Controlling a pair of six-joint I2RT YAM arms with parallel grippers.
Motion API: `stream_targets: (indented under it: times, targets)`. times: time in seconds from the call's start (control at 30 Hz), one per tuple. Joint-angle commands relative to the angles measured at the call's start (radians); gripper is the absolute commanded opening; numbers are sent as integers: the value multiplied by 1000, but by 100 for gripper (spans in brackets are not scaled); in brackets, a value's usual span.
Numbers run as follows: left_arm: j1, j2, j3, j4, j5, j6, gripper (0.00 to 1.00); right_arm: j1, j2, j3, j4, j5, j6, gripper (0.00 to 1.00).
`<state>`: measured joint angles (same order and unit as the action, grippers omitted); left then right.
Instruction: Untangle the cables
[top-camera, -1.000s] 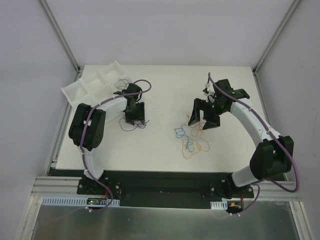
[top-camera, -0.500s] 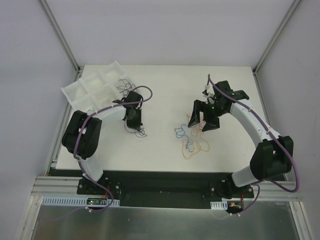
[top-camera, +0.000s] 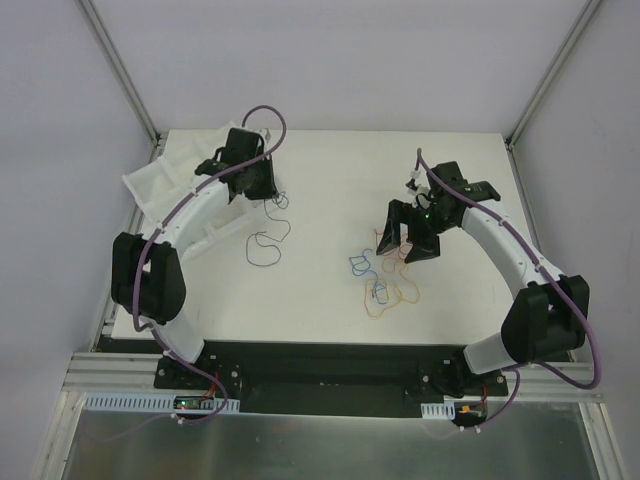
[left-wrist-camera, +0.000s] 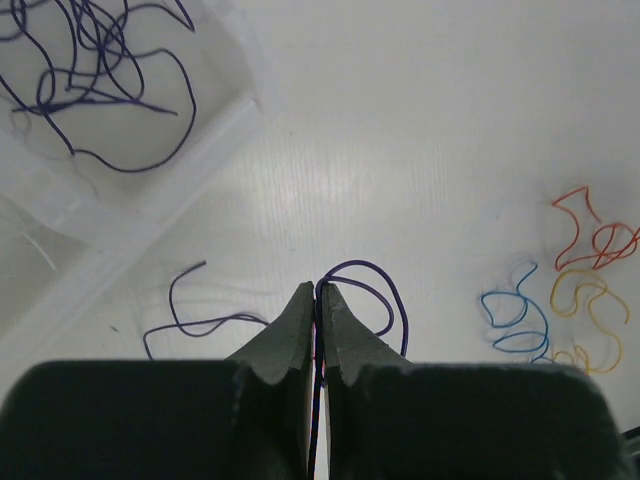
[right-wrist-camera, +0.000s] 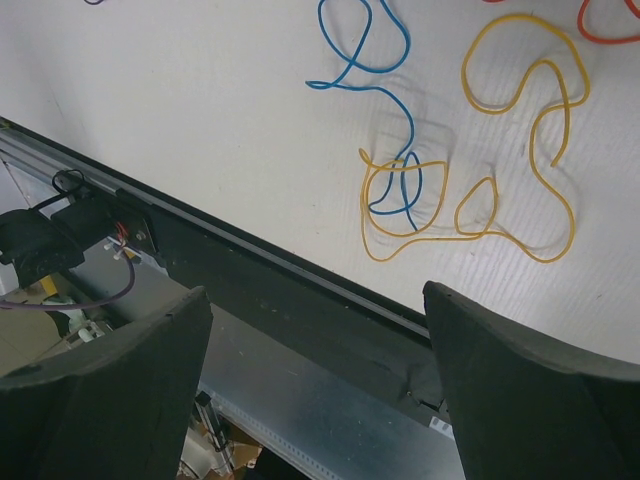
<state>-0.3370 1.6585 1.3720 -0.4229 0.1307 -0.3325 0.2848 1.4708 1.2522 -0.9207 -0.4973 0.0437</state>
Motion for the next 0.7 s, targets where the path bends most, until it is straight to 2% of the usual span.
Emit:
stream_targets:
  times: [0.0, 0.3, 0.67]
  targets:
    - [56, 63, 130, -14, 79, 17, 0, -9, -36, 1, -13, 8, -8, 89]
    - [96, 15, 455, -73, 78, 18, 0, -38, -14, 16, -30, 17, -5, 89]
    - [101, 78, 910, -67, -22, 174, 0, -44, 9, 26, -63, 36, -7, 89]
